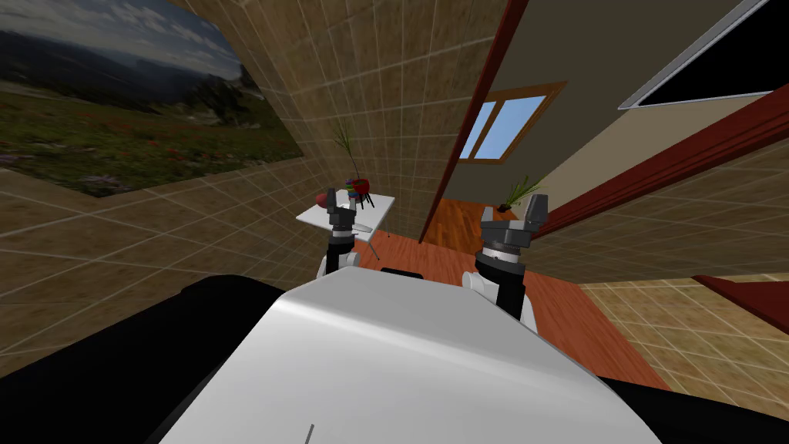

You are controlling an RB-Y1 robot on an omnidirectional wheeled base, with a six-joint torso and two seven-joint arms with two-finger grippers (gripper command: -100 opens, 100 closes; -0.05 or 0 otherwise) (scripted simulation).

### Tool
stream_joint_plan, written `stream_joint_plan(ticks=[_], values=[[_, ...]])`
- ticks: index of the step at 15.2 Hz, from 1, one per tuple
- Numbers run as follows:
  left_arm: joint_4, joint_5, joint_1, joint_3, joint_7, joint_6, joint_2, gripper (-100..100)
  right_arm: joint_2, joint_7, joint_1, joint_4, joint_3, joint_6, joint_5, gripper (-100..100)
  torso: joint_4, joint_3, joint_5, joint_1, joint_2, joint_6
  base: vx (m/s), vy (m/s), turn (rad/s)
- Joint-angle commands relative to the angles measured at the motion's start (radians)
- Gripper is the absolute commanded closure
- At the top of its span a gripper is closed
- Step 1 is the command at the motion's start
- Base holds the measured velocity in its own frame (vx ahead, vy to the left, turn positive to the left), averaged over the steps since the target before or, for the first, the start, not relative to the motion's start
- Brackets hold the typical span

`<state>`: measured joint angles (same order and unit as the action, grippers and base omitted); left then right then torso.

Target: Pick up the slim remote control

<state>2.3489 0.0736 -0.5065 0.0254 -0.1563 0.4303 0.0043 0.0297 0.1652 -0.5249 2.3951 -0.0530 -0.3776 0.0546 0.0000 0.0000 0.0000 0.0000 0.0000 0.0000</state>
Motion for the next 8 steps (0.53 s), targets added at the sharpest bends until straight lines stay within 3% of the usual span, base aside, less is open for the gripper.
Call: stream_joint_plan(ticks=[1, 3, 5, 6, 8], values=[[0.001, -0.008, -0.008, -0.006, 0.004, -0.01, 0.041, -100, 0.0, 0.0, 0.0, 0.0, 0.0, 0.0, 0.0, 0, 0.0, 0.0, 0.0, 0.0, 0.0, 0.0, 0.007, -0.002, -0.004], [0.003, -0.017, -0.016, -0.012, 0.007, -0.021, 0.069, -100, 0.0, 0.0, 0.0, 0.0, 0.0, 0.0, 0.0, 0, 0.0, 0.0, 0.0, 0.0, -0.001, 0.0, 0.024, -0.007, -0.006], [0.006, -0.043, -0.04, -0.03, 0.018, -0.052, 0.122, -100, 0.0, 0.0, 0.0, 0.0, 0.0, 0.0, 0.0, 0, 0.0, -0.001, 0.0, 0.0, -0.002, 0.0, 0.038, -0.007, -0.009], [0.006, -0.043, -0.04, -0.03, 0.018, -0.052, 0.127, -100, 0.0, 0.0, 0.0, 0.0, 0.0, 0.0, 0.0, 0, -0.001, -0.001, 0.0, 0.0, -0.002, 0.0, 0.044, -0.009, -0.007], [0.011, -0.078, -0.073, -0.054, 0.032, -0.096, 0.18, -100, 0.0, 0.0, 0.0, 0.0, 0.0, 0.0, 0.0, 0, -0.001, -0.002, 0.0, 0.0, -0.003, 0.0, 0.058, -0.012, -0.015]])
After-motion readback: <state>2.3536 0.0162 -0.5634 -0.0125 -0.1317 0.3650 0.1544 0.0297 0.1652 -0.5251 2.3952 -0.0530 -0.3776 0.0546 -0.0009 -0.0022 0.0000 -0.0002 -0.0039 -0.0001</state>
